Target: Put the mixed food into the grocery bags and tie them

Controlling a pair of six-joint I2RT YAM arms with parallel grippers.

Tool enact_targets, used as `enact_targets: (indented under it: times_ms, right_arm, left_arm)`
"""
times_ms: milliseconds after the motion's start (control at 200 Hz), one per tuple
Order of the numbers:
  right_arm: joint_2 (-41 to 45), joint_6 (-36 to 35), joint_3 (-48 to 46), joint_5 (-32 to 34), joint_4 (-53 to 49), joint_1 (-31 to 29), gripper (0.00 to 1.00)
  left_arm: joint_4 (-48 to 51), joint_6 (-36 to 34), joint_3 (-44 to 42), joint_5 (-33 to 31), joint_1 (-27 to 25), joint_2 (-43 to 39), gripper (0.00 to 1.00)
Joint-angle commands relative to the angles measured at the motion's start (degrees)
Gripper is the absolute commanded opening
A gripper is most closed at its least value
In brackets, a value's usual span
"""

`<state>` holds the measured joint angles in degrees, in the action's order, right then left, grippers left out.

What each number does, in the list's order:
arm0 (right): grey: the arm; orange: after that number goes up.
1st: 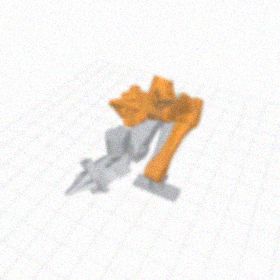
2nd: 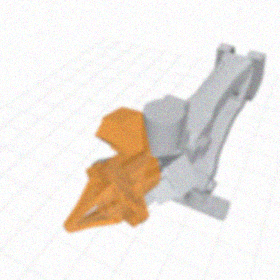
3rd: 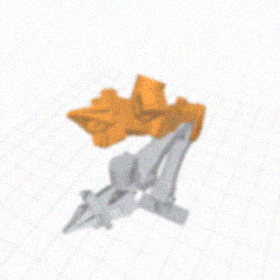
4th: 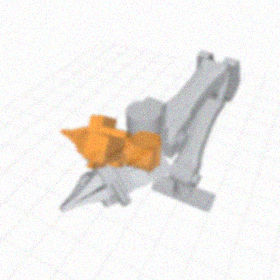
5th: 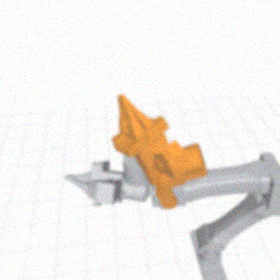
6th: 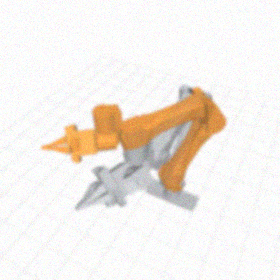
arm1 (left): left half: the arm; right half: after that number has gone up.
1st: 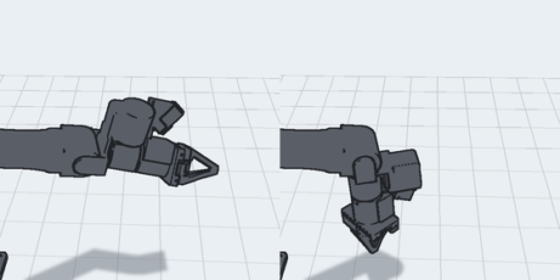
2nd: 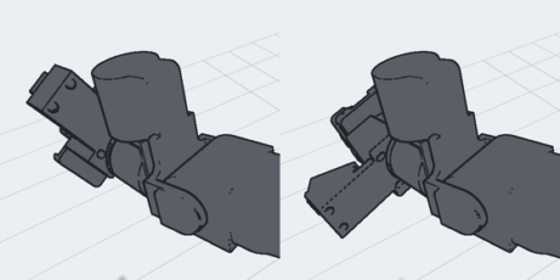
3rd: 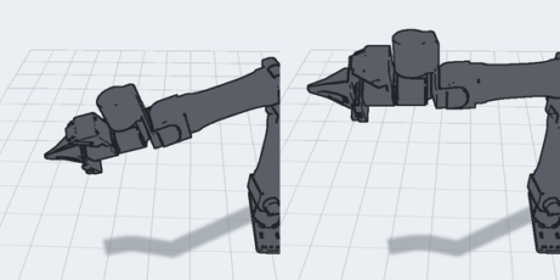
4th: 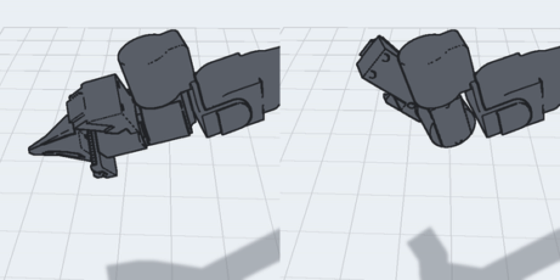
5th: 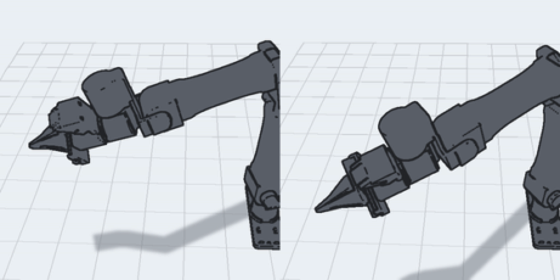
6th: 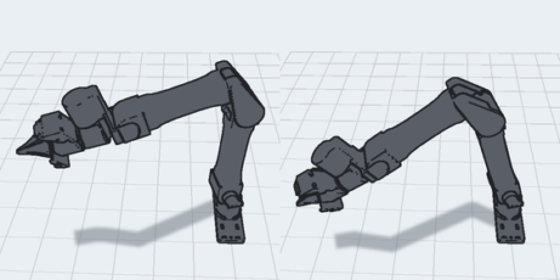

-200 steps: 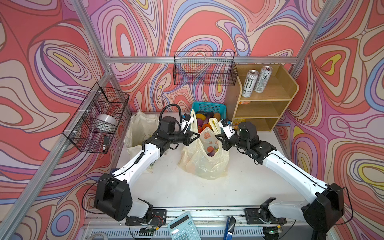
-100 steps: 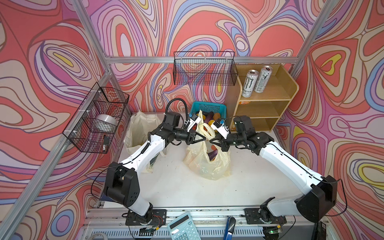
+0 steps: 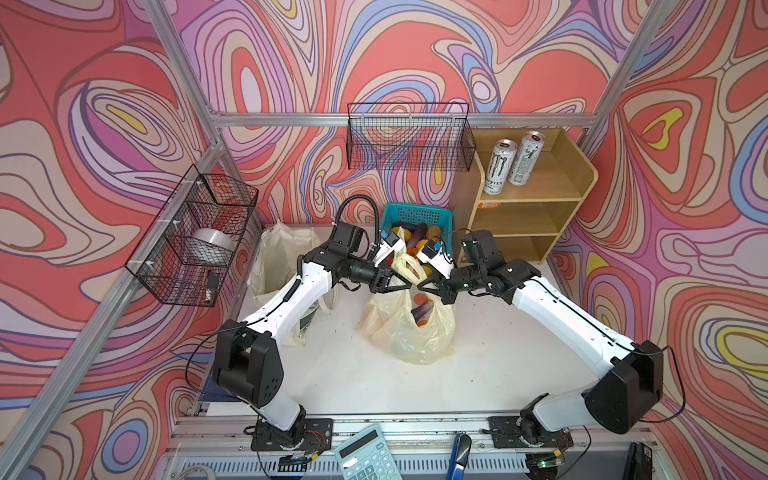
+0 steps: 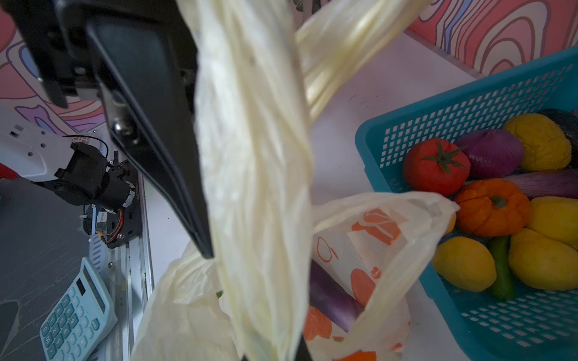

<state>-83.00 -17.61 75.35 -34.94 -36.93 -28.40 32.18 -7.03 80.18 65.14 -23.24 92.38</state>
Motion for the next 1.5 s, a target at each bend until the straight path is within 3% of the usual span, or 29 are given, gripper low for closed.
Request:
enact_targets:
  times_ms: [0, 746, 1167, 1307, 1412, 1492]
  right_arm:
    - [-0.3, -0.8, 1.4, 0.3, -1.0, 0.1, 0.00]
    - [-3.4, -2.5, 3.0, -1.0, -4.9, -0.4, 0.00]
    - [-3.9, -2.6, 3.4, -1.2, -5.4, -0.9, 0.00]
    - [-3.7, -2.6, 3.5, -0.9, -5.4, -1.0, 0.00]
    - [-3.2, -2.4, 3.1, 0.1, -4.7, -1.0, 0.00]
    - [-2.1, -1.5, 2.2, 1.9, -3.1, -1.0, 0.00]
  left_arm:
    - [2.4, -3.0, 1.5, 2.5, 0.2, -1.2, 0.33]
    - [-1.2, -0.3, 2.9, 0.6, 1.4, -2.7, 0.44]
    - [-6.6, 3.6, 2.6, 2.6, 1.5, -1.1, 0.50]
    - [-7.7, 4.7, 2.4, 3.6, 1.4, -0.3, 0.46]
    - [-8.1, 5.0, 2.2, 4.4, 1.4, 0.1, 0.33]
    - [-7.8, 4.9, 1.8, 4.8, 1.4, 0.2, 0.29]
